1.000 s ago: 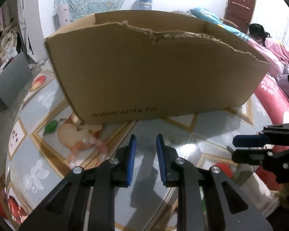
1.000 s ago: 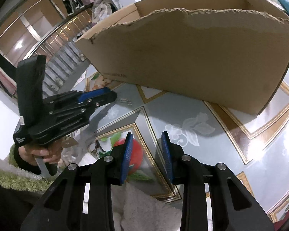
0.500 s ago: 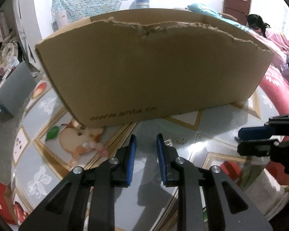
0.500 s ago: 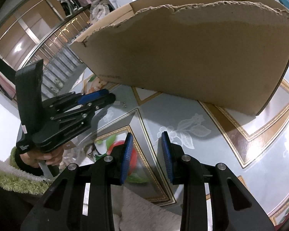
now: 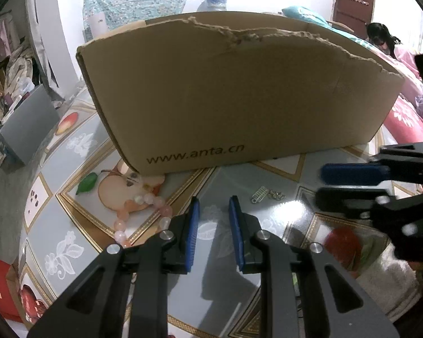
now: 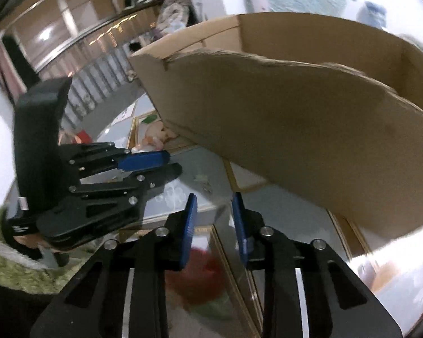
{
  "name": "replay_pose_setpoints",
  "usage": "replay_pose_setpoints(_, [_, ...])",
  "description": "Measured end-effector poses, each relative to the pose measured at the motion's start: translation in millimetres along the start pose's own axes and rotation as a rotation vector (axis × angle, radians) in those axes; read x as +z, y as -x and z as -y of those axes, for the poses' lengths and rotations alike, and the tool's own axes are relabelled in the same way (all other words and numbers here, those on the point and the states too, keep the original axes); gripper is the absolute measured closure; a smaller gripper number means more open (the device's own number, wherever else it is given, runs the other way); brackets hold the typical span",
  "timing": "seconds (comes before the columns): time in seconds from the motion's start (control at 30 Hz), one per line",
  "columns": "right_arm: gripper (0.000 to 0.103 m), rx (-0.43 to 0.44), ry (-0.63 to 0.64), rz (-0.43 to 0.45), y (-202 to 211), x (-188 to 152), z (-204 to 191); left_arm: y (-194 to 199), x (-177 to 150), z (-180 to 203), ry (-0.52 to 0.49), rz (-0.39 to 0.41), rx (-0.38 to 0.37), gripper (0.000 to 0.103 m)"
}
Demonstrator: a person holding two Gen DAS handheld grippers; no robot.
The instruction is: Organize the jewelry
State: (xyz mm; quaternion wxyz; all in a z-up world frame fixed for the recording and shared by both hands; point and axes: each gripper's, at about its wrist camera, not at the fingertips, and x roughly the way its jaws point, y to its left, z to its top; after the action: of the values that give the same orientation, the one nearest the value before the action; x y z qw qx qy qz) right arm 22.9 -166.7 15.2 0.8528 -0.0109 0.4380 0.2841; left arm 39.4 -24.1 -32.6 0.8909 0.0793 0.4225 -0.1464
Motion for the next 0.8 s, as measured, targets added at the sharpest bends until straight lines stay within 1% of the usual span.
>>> replay_pose_setpoints(0.1, [0.09, -0.001, 0.04, -0.018, -11.9, 4.6, -3.9, 0.7, -0.7, -1.6, 0.008, 0.003, -0.002, 0.082])
replay_pose_setpoints(0.27, [0.094, -0.008, 0.096, -0.038, -23.4, 10.0, -9.6, 1.6, -0.5, -1.6, 0.007, 0.008, -0.004, 0.082])
replay_pose_setpoints(0.37, [0.097, -0.032, 0.135, -0.053, -29.0, 11.1, -14.4, 1.7, -1.1, -2.4, 0.009, 0.01, -0.007, 0.082])
replay_pose_setpoints(0.43, [0.101, -0.05, 0.145, -0.058, -22.8, 10.2, -13.1, 2.3, -1.4, -3.0, 0.012, 0.012, -0.009, 0.082])
replay_pose_setpoints(0.63, [0.103, -0.047, 0.095, -0.075, -19.4, 9.0, -4.5, 2.8, -2.3, -4.2, 0.014, 0.014, -0.011, 0.082])
replay_pose_setpoints(0.8, [0.103, -0.053, 0.032, -0.077, -6.1, 0.6, 10.6, 3.0, -1.8, -3.7, 0.013, 0.015, -0.01, 0.082])
